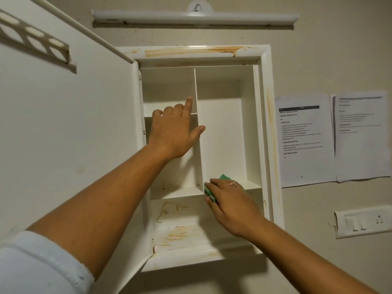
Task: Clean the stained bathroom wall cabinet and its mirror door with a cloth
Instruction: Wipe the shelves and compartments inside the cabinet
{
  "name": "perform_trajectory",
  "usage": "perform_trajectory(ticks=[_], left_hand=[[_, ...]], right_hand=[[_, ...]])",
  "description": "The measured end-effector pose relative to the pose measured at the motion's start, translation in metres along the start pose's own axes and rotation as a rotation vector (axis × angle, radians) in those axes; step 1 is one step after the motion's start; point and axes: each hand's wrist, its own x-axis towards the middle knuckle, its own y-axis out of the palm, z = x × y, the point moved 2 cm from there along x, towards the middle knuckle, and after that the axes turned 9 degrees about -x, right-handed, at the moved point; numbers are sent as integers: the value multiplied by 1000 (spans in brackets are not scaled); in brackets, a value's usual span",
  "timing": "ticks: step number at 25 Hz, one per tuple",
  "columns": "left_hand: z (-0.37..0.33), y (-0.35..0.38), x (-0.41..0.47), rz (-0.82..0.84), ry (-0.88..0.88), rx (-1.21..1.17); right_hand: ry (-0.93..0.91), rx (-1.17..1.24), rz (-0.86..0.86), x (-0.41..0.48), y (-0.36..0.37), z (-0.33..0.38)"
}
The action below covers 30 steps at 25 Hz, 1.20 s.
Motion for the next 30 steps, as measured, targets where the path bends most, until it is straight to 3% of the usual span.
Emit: perform_trajectory(ticks=[3, 5, 9, 11, 14, 16, 18, 21, 26, 28, 30], left_hand=[[3, 2, 2, -6, 9, 9], [2, 4, 4, -1, 16, 20], [1, 3, 6, 38, 12, 27], [3, 2, 4, 42, 9, 25], [3, 0, 6, 55, 23, 22], [3, 1, 7, 55, 16, 19], [4, 2, 9, 69, 3, 4], [6, -1, 7, 123, 23, -54], [7, -24, 5, 279, -37, -275], [-7, -34, -6, 166, -60, -404], [-28, -39, -26, 33, 25, -567]], right_hand=[[-60, -124, 63, -16, -10, -49], [77, -151, -91, -26, -4, -58], [375, 25, -198, -21, 48, 30], [307, 7, -220, -24, 53, 38], [93, -248, -202, -36, 37, -30], [257, -219, -210, -43, 27, -50], [442, -76, -181, -32, 30, -13], [364, 127, -162, -23, 38, 43], [520, 1074, -50, -20, -48, -7], [659, 1247, -42, -14, -73, -24], [698, 1317, -74, -10, -88, -31]])
